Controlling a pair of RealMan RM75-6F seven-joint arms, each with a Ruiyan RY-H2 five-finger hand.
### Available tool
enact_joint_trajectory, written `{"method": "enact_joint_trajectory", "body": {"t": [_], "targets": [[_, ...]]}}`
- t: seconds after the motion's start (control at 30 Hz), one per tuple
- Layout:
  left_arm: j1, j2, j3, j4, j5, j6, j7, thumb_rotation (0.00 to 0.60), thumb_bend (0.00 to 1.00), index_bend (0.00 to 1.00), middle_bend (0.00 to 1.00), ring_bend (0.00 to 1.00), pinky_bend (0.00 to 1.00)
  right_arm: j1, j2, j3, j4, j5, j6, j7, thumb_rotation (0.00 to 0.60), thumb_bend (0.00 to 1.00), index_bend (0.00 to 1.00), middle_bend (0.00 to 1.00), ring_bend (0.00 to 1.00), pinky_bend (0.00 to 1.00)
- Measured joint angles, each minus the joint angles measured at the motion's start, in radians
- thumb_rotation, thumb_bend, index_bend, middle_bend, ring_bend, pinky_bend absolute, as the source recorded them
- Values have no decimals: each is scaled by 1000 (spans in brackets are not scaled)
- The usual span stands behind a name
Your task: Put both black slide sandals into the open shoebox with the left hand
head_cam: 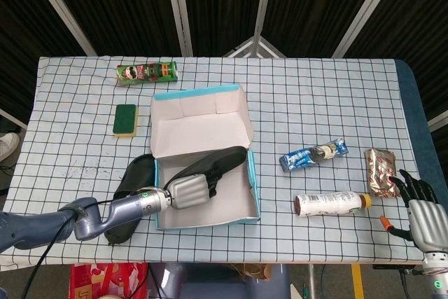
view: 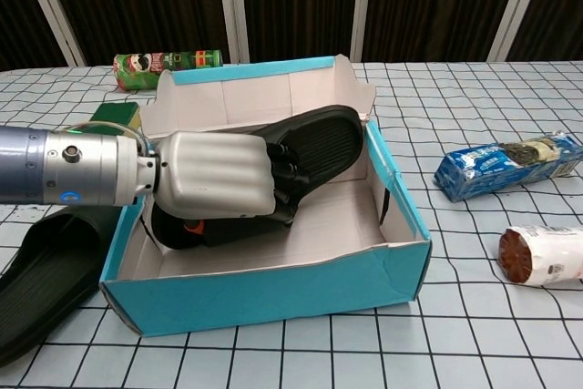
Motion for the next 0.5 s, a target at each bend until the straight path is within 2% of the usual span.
{"method": "enact_joint_trajectory", "body": {"t": [0.23,0.5], "targets": [[2,-2,-16,-4,-13,-2,49,600,364,192,183,0,115,-1,1,1,-3,2,1,-1,600,273,173,57,106,68],[0,11,-41,-18,-16,3,139,600,338,176,118,0,107,-1,1,1,-4,4,-1,-1,600,272,173,57,107,69]]}}
